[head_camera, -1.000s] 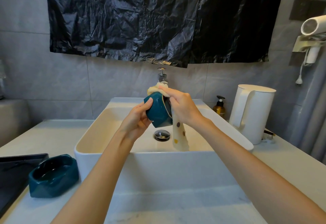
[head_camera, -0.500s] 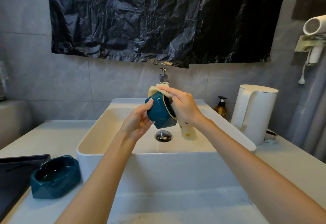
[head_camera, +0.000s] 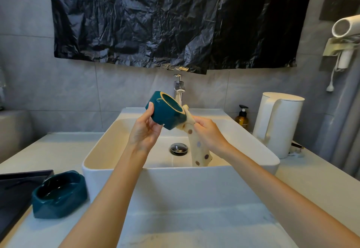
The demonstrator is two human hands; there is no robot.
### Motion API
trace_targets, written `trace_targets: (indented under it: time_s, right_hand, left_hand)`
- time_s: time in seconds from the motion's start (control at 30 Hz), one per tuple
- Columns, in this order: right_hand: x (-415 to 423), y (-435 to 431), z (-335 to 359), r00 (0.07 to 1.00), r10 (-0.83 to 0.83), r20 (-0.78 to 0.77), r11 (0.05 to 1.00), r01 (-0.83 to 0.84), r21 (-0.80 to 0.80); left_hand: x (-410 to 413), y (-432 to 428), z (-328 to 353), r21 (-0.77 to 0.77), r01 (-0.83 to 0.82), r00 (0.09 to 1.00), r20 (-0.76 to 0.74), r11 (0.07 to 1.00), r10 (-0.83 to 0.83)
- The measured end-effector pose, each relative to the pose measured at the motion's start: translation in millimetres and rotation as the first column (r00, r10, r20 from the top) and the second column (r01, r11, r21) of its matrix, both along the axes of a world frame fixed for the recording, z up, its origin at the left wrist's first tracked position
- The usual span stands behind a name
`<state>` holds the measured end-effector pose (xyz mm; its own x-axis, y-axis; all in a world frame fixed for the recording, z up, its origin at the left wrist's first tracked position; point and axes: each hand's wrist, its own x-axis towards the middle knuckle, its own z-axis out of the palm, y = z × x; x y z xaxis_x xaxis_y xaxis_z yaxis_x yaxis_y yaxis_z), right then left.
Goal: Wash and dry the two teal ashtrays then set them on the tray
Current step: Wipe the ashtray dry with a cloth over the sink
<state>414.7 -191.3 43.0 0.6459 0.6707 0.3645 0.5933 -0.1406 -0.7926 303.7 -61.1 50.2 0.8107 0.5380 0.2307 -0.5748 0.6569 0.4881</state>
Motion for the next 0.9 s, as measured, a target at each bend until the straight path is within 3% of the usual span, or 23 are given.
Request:
trace_targets:
  time_s: [0.3,0.43,0.57,0.7,0.9]
  right_hand:
    - [-12,19,3,0.987,0.058,-0.152,0.997,-0.049,0.066]
    - [-21,15,-6,0.985,0.107,-0.132,0.992,-0.098,0.079]
    - [-38,19,-9,0.987,0.152,0.045,0.988,-0.154,0.029]
    - [-43,21,-9,0.974,0.160,0.160,0.986,-0.166,0.024]
    - [-35,18,-4,0.881,0.152,0.449,0.988,-0.125,-0.089]
  left_hand:
    - [3,4,-4,-0.021,-0.024,1.000,0.005,0.999,0.024]
    - [8,8,-5,-0.010,-0.077,0.996,0.053,0.997,0.078]
    - [12,12,-8,0.143,-0.161,0.986,-0.013,0.977,0.164]
    - [12,17,-10,0.146,-0.176,0.983,-0.017,0.974,0.180]
    - [14,14,-11,0.244,-0.165,0.981,-0.064,0.956,0.185]
